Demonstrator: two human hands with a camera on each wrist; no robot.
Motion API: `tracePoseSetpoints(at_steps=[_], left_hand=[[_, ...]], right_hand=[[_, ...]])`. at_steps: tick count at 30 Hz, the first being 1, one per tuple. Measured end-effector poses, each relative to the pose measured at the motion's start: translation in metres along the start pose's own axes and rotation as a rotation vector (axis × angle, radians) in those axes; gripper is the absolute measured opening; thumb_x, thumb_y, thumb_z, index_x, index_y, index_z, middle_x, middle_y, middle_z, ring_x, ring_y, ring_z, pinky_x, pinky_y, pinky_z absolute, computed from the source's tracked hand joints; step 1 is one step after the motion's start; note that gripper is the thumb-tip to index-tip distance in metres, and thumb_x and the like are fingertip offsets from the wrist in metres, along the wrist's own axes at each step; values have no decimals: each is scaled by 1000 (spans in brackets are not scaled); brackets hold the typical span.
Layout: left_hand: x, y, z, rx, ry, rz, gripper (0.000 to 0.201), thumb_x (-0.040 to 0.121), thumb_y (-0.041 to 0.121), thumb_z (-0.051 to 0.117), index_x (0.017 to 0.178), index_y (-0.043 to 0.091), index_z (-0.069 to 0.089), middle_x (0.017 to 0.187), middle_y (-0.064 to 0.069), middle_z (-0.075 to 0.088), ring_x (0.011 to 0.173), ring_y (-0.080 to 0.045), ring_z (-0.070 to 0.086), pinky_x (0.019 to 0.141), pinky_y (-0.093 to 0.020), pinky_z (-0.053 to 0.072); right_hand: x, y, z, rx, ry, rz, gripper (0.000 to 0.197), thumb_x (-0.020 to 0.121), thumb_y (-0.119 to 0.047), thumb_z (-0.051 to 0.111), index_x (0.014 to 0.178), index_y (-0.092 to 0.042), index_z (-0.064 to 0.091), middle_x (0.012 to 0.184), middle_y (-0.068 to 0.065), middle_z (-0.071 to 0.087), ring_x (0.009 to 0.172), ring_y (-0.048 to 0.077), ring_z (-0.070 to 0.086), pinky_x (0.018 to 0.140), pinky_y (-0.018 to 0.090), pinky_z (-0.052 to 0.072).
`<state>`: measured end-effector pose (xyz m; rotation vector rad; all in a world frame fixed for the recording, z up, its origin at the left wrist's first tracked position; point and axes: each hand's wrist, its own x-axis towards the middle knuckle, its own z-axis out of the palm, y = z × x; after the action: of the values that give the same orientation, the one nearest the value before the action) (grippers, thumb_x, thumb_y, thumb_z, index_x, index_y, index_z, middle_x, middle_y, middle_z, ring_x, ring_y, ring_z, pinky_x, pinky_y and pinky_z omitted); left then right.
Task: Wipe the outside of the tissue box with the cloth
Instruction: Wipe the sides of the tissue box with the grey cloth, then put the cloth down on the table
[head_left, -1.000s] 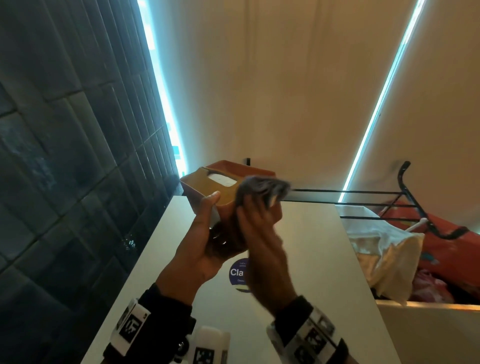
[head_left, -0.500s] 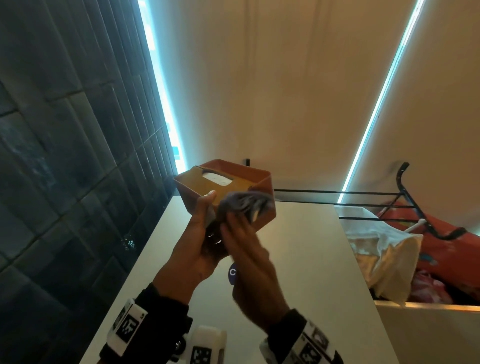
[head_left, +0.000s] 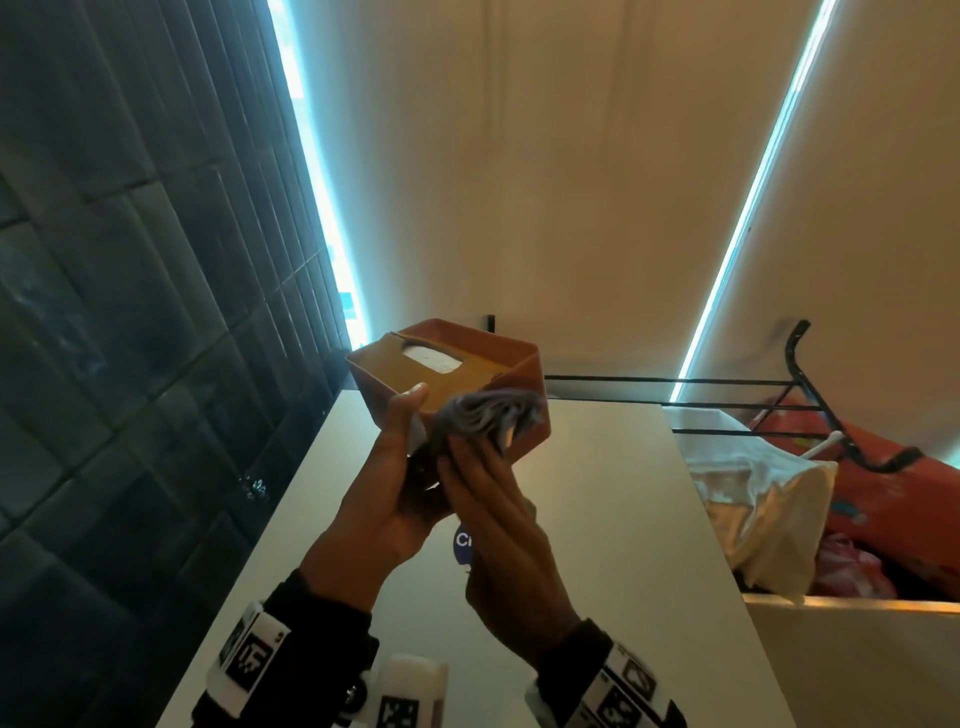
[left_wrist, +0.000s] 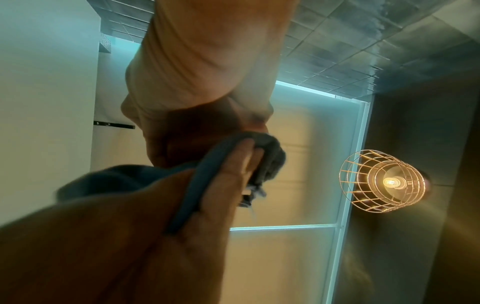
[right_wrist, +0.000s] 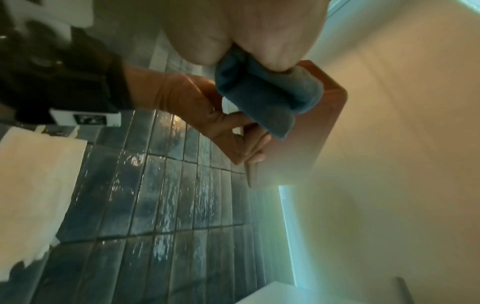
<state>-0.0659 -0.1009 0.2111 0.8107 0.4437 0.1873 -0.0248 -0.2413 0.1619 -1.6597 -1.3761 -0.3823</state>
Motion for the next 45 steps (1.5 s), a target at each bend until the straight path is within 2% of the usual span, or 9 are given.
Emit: tracePoseSetpoints(at_steps=[6,10,14,18,22,27,32,39,45], left_hand=[[-3,-7,1,-6,57,12,85,70,60,65,143,20,43,134,-18,61,116,-44,62,81,-55,58],[-2,-14,2,-39,115,-14,84,67,58,68,139,21,43,130,-19,63,113,-44,63,79,-56,59],[2,-21,-3,-13,127,-54,82,69,59,66,138,22,44,128,-18,65,112,-43,65,79,-55,59],[6,-30,-14,27,177,-70,82,68,58,66,139,22,44,127,-16,65,112,-41,65,81,-54,59],[10,-38,-31,26,215,-84,71,81,59,60,139,23,43,128,-15,64,113,-41,63,88,-57,55],[14,-50,-45,35,235,-78,65,85,57,59,139,25,42,125,-14,65,113,-40,63,87,-57,55],[18,-60,-49,43,226,-100,62,87,57,58,138,27,43,126,-14,64,112,-40,63,82,-56,58],[25,-62,-53,24,241,-127,63,84,57,62,135,26,45,127,-15,64,113,-41,63,84,-57,57],[25,-65,-59,-21,215,-133,45,85,55,61,118,26,55,123,-15,67,111,-41,65,85,-58,56]], right_hand=[[-26,31,-9,-116,7,78,104,60,27,74,148,-8,29,158,-6,22,146,24,28,116,36,33],[-30,44,-20,-128,105,214,57,88,-3,51,144,0,42,155,10,33,145,24,31,117,23,27],[-47,69,-32,78,134,517,45,96,8,49,139,-4,50,144,13,51,130,19,51,108,14,37],[-103,106,-64,543,-131,1012,53,91,20,40,116,-19,66,126,14,66,110,18,65,84,20,55],[-181,143,-88,361,-345,1206,47,91,19,44,102,-17,72,113,9,70,114,29,63,81,13,50],[-267,170,-116,-297,-476,1091,39,90,6,48,120,-12,66,134,14,59,134,25,47,108,30,32],[-333,177,-100,-515,-687,783,59,77,-7,27,119,3,67,135,20,59,150,9,-10,118,25,2],[-348,135,-73,-642,-634,755,75,78,-12,28,151,-22,14,164,-7,-15,150,19,-15,118,39,-2],[-343,122,-75,-706,-659,823,67,91,-59,25,135,-13,47,144,12,52,146,30,19,107,49,21]])
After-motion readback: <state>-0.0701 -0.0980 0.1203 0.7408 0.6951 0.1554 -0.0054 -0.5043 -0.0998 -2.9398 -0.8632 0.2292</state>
